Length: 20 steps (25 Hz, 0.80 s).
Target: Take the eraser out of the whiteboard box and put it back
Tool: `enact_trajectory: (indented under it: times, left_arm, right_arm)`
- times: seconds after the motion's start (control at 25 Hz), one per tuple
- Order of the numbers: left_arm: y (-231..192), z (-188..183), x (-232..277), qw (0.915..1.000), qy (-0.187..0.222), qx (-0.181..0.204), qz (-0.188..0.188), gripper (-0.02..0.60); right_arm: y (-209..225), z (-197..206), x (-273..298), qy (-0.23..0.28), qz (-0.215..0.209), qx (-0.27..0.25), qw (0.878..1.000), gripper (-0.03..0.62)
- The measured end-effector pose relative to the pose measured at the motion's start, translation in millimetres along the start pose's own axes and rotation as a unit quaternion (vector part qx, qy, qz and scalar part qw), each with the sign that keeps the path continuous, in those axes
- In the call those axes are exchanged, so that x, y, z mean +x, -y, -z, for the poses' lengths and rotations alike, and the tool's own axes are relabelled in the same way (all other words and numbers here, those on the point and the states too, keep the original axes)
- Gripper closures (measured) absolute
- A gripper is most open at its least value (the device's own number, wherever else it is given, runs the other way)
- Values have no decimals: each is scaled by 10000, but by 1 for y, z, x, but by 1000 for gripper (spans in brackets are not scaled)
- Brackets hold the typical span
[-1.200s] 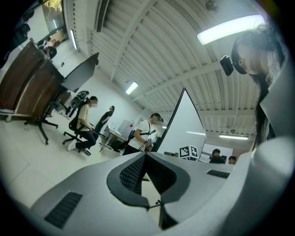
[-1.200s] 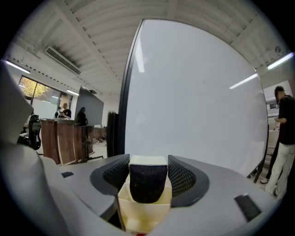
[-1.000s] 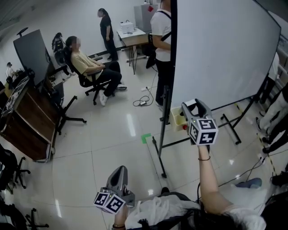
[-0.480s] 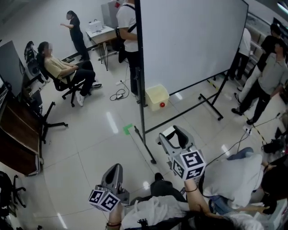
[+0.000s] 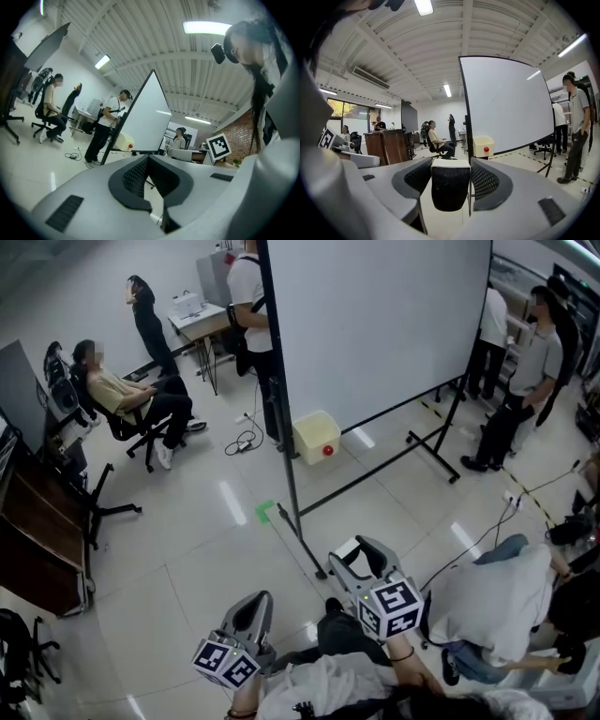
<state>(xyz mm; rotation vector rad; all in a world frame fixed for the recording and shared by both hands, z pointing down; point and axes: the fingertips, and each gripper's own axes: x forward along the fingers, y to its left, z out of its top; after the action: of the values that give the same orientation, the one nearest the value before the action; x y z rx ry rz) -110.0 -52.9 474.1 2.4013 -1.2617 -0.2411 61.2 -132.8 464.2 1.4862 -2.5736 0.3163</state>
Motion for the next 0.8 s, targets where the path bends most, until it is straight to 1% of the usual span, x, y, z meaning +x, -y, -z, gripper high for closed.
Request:
enact_trajectory:
  times: [0.16,0.32,0.44,0.64,0.8]
  left_arm:
    - [-6,-9,-11,9990,323,-240,-200,594]
    - [-11,-8,-16,9987,334,-195,-347,594]
    - [-13,-10,-13,9981,409,-270,-374,594]
    - [-3,-4,-5,9989,314,-273,-219,594]
    - [-7,3,-2,9989,185,-347,-242,594]
  right_arm:
    - [-5,0,-3,-2,-36,-12,10000,326]
    - [-6,2,-6,-31,-78,-69,9999,324]
    - [-4,4,-7,-63,-75,-96,9999,325]
    - [3,9,-12,-131,14,-75,9999,324]
    - [9,12,-10,-150,46,23,9999,325]
